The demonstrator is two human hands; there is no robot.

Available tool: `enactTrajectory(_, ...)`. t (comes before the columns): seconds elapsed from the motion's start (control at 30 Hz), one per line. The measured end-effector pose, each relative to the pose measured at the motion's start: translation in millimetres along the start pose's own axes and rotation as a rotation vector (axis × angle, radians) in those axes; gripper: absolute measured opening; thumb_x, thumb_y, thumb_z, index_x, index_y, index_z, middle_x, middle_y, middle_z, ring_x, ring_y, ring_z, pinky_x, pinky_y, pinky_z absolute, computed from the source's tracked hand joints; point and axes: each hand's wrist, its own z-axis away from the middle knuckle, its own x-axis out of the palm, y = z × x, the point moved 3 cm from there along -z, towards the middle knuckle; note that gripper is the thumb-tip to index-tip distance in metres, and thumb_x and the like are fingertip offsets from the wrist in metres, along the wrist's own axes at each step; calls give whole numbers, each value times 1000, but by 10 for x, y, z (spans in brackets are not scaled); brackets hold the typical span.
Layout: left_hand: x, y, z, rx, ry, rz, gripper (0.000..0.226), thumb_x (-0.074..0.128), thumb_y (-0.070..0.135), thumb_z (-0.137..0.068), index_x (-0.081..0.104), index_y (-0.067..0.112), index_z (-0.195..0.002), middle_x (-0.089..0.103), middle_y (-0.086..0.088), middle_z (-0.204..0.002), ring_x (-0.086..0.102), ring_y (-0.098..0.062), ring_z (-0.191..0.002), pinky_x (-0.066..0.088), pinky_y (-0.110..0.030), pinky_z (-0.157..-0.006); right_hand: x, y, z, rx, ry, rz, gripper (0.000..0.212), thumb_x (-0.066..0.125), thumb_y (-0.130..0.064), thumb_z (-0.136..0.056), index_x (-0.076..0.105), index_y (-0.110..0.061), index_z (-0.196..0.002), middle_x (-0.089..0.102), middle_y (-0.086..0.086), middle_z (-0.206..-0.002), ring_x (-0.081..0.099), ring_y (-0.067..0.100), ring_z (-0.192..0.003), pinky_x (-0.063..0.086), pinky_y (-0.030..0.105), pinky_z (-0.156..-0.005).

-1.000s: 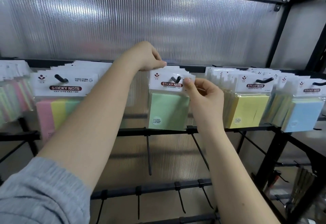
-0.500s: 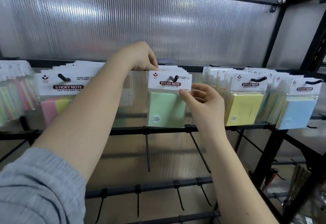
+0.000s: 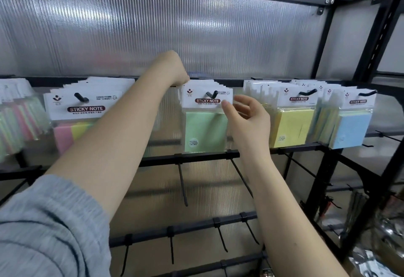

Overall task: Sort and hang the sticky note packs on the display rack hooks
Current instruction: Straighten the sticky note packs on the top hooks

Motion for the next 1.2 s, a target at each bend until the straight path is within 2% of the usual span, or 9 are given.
enactTrajectory(0.2,-142,-62,11,79,52,70,12,58,11,-84,53,22,-82,46,-4,-83,42,-19,-73,31,-26,-54,143,-24,-92,70,-9,-103,10,65,-26,-90,65,-18,-85,64,-4,-80,54,5,-72,41,16,-67)
enactTrajectory(0.43,-243,-67,36,144,58,77,16,58,14,-84,68,12,-96,52,-3,-88,48,-20,-76,33,-25,-53,191,-70,-62,45,64,-120,23,56,-23,-96,61,-18,-75,57,-11,-68,49,-12,-53,37,4,-55)
enactTrajectory(0.5,-256,-63,63,166,45,81,19,58,15,-84,69,9,-98,55,-4,-89,49,-20,-77,34,-25,-53,198,-83,-45,55,62,-114,29,54,-25,-97,63,-21,-70,58,-9,-69,54,-3,-65,44,14,-68)
enactTrajectory(0.57,-256,-43,95,204,27,72,12,56,14,-84,66,17,-90,53,-3,-87,47,-20,-76,34,-25,-54,195,-68,-34,74,38,-141,37,55,-31,-95,66,-26,-61,61,-3,-74,56,16,-81,47,40,-87)
enactTrajectory(0.63,-264,-23,125,236,21,71,9,55,14,-84,61,20,-87,52,-2,-86,46,-20,-75,35,-26,-58,175,-72,2,88,16,-163,34,55,-40,-85,66,-27,-56,57,4,-75,50,27,-83,44,52,-85)
enactTrajectory(0.77,-262,-4,185,270,0,82,11,55,13,-85,54,24,-83,46,-2,-84,41,-19,-75,29,-25,-54,116,-78,62,108,5,-223,36,57,-31,-90,65,-22,-56,55,11,-78,48,25,-78,37,40,-76)
enactTrajectory(0.87,-253,1,235,289,-46,97,12,55,13,-86,56,26,-83,48,-2,-84,42,-19,-75,32,-26,-58,81,-109,102,71,48,-172,29,59,-32,-90,69,-26,-64,62,-4,-75,54,20,-80,42,39,-78)
enactTrajectory(1.0,-311,-20,375,321,-117,166,9,63,23,-89,71,22,-92,66,-1,-91,60,-18,-85,45,-28,-75,48,-97,200,20,79,-21,15,58,-35,-93,67,-23,-90,57,-20,-66,48,-2,-62,38,16,-62)
enactTrajectory(1.2,-305,-33,483,331,-224,154,13,70,25,-84,71,20,-97,68,-1,-97,61,-14,-91,47,-28,-85,28,-40,305,45,116,17,29,69,-35,-85,59,-19,-107,66,-7,-95,62,3,-88,50,20,-74)
